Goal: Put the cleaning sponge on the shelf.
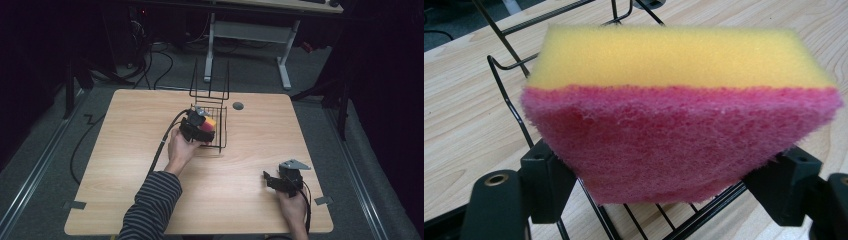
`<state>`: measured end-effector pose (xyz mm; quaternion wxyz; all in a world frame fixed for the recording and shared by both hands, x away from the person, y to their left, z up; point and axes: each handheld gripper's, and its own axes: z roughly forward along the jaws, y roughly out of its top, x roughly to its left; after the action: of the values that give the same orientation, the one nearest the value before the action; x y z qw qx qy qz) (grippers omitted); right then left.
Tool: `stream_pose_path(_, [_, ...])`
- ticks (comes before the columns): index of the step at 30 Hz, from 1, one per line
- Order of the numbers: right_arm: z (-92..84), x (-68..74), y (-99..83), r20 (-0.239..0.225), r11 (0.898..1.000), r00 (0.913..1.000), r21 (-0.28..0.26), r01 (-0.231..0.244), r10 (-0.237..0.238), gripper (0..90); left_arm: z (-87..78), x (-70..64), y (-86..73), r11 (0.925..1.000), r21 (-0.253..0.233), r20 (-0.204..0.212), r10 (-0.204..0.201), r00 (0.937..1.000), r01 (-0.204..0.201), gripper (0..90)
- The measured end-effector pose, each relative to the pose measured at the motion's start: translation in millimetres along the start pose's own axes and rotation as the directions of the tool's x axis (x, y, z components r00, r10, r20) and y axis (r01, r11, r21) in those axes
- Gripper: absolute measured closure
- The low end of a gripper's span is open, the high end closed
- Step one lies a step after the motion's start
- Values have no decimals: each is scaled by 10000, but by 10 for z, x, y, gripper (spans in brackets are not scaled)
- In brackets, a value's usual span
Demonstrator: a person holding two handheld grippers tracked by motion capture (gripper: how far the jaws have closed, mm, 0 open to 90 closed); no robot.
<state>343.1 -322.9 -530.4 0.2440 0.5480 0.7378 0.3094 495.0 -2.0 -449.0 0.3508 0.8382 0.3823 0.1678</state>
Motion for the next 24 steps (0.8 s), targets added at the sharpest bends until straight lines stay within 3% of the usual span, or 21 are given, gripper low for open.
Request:
stream_pose_path(18, [-1,1,0,2,10000,10000,5,-2,2,314,23,75,-6,9991,10,320,-432,9986,432,221])
stream_pose_path(24, [-1,1,-1,-3,10000,10000,4,-3,3,313,36,92,-9,9985,-18,271,-541,9982,542,156])
